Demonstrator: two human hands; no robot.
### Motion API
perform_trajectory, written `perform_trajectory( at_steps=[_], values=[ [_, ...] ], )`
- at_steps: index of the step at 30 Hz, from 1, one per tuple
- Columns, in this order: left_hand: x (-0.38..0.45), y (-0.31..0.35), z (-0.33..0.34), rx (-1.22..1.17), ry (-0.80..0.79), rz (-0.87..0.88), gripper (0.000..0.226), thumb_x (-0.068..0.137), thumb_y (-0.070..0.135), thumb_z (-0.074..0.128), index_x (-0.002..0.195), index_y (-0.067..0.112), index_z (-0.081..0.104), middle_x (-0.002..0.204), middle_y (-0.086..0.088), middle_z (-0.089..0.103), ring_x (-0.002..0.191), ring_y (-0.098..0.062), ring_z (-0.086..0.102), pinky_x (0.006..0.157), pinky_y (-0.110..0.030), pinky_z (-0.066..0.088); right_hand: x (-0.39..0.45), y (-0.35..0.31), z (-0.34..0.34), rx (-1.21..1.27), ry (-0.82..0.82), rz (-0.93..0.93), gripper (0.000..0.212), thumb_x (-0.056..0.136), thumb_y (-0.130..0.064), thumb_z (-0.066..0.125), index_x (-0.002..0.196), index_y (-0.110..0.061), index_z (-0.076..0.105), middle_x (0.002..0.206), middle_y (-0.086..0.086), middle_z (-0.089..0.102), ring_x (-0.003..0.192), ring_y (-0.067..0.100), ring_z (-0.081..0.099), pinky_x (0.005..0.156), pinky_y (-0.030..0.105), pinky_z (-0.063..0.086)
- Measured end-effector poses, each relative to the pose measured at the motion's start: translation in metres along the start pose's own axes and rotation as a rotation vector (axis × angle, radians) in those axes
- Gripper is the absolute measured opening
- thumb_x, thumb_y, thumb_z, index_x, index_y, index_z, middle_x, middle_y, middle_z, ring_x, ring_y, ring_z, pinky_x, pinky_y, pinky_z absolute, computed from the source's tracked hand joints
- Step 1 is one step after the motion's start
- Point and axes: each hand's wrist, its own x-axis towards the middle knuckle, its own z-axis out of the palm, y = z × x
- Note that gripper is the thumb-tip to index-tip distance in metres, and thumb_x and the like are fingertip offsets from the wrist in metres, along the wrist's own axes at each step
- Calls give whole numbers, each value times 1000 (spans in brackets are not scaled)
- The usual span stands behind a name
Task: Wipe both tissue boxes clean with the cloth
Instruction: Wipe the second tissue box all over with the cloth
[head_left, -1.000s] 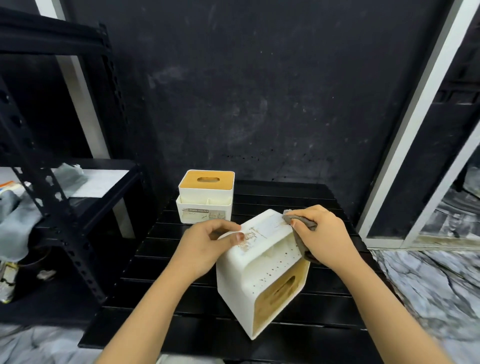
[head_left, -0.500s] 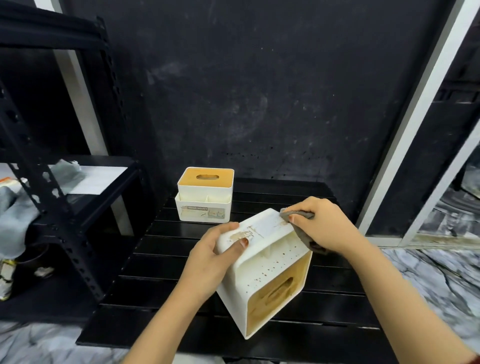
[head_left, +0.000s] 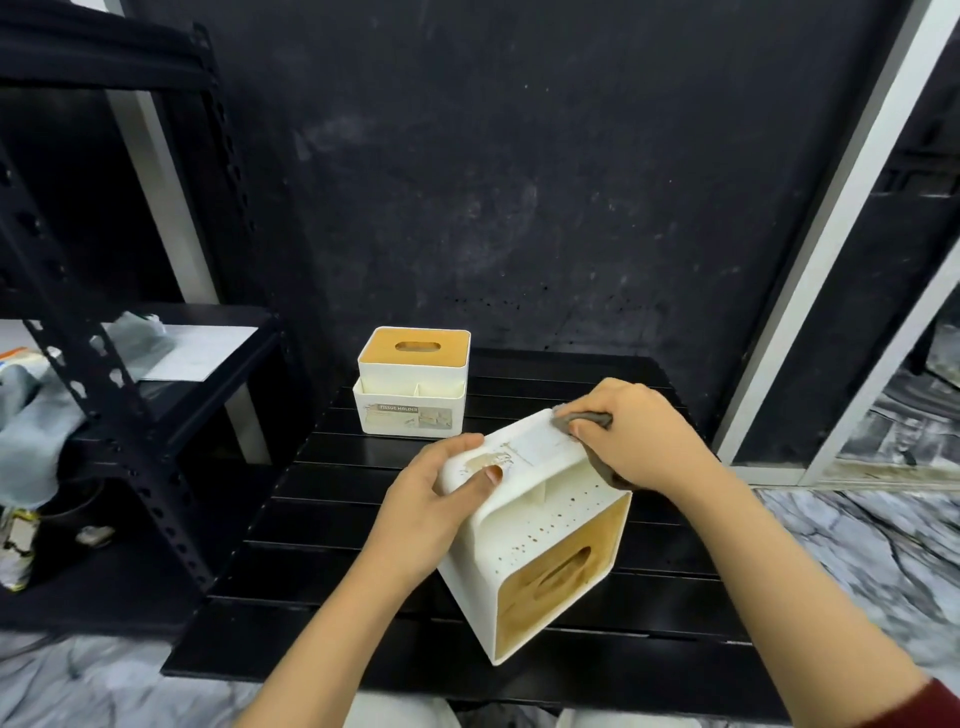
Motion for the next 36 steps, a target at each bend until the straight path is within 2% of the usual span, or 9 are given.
perform_trajectory(
  at_steps=[4,8,11,17,23,28,31,33,36],
  values=[
    [-1,0,2,-11,23,2,31,82,31,69,112,36,61,118,11,59,109,-7,56,99,-38,48,-1,-19,12,-194,13,-53,26,95,-30,43,109,-42,61,111,-11,51,105,16,44,89,42,43],
    [-2,-1,4,-22,39,15,28,83,32,68,108,40,61,118,11,60,110,-8,56,99,-38,48,-18,-29,16,-147,-24,-190,28,95,-32,44,115,-44,58,110,-14,52,100,12,42,88,38,43],
    [-3,-1,3,-26,22,13,28,84,31,67,110,38,61,119,11,59,110,-8,56,99,-37,48,-16,-17,8,-47,-57,-150,25,93,-32,48,110,-44,61,108,-15,54,102,11,43,92,40,42],
    [-1,0,3,-15,25,13,26,85,30,66,109,39,59,119,13,57,109,-4,55,97,-32,47,6,-14,10,-139,6,-4,26,94,-31,44,111,-42,60,112,-7,54,105,18,46,86,41,44],
    [-2,-1,9,-35,90,17,26,85,29,66,108,39,60,119,11,58,109,-7,55,95,-34,48,-25,-34,22,-165,35,-143,30,96,-31,40,119,-44,55,114,-14,52,102,14,41,87,38,41],
    [-4,0,10,-55,98,27,23,85,25,66,104,39,61,116,8,60,108,-9,57,93,-31,49,-55,-27,30,33,99,-213,28,91,-30,50,114,-42,60,105,-18,56,101,9,42,86,36,44],
    [-3,0,9,-48,101,15,23,84,27,67,104,39,62,118,7,60,108,-9,56,96,-35,48,-69,-15,27,233,158,-211,28,87,-22,58,106,-41,65,103,-20,60,104,4,46,90,25,42],
    [-4,0,9,-47,99,-1,25,83,28,68,106,37,63,118,8,60,109,-10,56,97,-38,48,-76,-7,26,286,161,-170,30,85,-19,61,105,-42,64,103,-21,60,102,1,49,89,17,40],
    [-3,3,7,-39,76,-25,27,83,26,69,108,35,63,117,8,60,106,-8,57,95,-35,48,-78,6,29,306,134,-35,28,83,-23,63,97,-45,53,99,-10,60,92,2,55,80,20,47]
  ],
)
